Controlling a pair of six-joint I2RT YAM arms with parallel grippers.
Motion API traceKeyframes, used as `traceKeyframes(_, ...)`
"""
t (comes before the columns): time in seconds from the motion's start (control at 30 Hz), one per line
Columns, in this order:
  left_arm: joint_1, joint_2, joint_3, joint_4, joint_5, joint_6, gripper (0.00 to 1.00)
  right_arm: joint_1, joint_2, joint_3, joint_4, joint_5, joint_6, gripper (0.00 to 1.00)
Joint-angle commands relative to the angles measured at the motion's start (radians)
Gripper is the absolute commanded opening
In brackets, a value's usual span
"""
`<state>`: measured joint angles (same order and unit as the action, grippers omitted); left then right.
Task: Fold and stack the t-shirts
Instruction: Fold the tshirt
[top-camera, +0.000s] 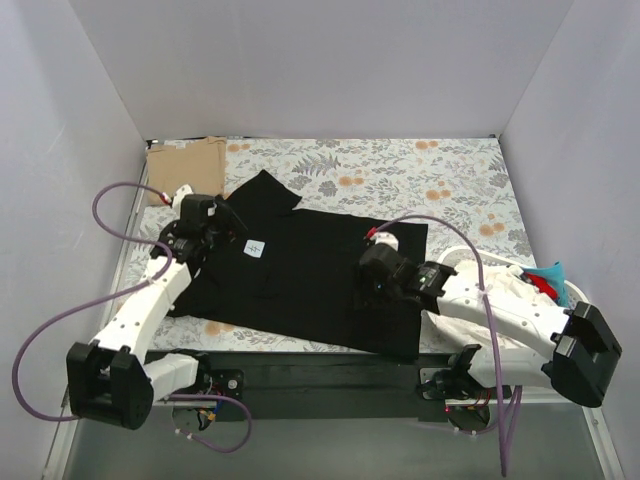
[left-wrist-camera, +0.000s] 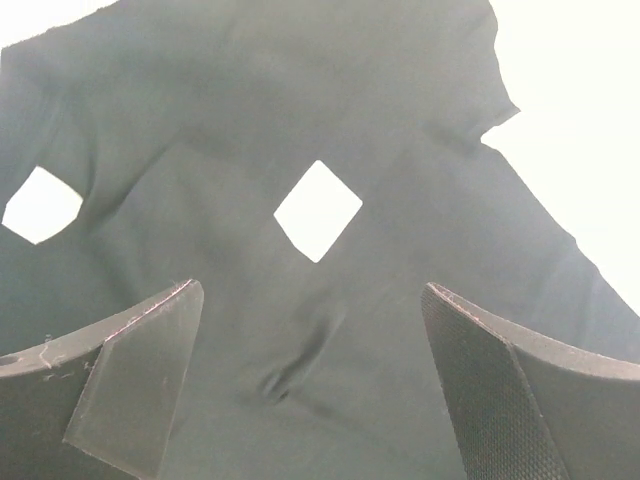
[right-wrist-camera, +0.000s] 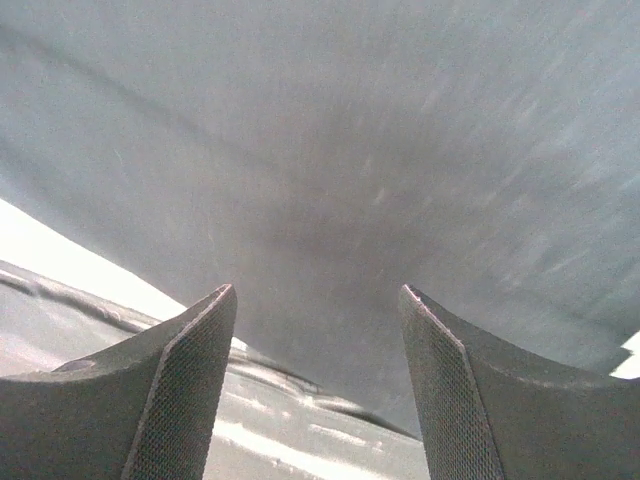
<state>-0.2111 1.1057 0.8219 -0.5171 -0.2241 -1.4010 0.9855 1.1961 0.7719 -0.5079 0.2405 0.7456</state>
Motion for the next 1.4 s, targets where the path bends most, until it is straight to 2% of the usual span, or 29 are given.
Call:
traceKeyframes(0.0, 0.003, 0.095, 0.129, 0.018, -0.012, 0.115, 0.9, -0.137, -0.035, 0.087, -0.054, 0.034, -0.11, 0.73)
traceKeyframes(0.13, -0.007, 0.303, 0.365, 0.028, 0.0, 0.215, 0.9, -0.345, -0.009, 0.165, -0.049, -0.016, -0.254, 0.74)
traceKeyframes(0.17, -0.008, 0.337, 0.4, 0.026, -0.001, 0.226, 0.9, -0.429, 0.022, 0.188, -0.046, -0.026, -0.306, 0.73)
traceKeyframes(0.37, -0.013, 0.604, 0.671, 0.04, -0.024, 0.287, 0.88, -0.671, 0.205, 0.337, 0.017, -0.131, -0.419, 0.72)
traceKeyframes(0.57, -0.014, 0.87, 0.905, 0.04, -0.02, 0.324, 0.87, -0.758, 0.384, 0.446, 0.042, -0.184, -0.45, 0.71)
traceKeyframes(0.8, -0.016, 1.14, 1.18, 0.042, -0.044, 0.352, 0.85, -0.806, 0.474, 0.454, 0.071, -0.221, -0.448, 0.7)
traceKeyframes(1.03, -0.024, 1.26, 1.309, 0.049, -0.05, 0.355, 0.83, -0.849, 0.51, 0.435, 0.098, -0.23, -0.45, 0.7)
traceKeyframes(1.37, -0.024, 1.293, 1.321, 0.068, -0.041, 0.369, 0.81, -0.878, 0.609, 0.446, 0.147, -0.27, -0.465, 0.6)
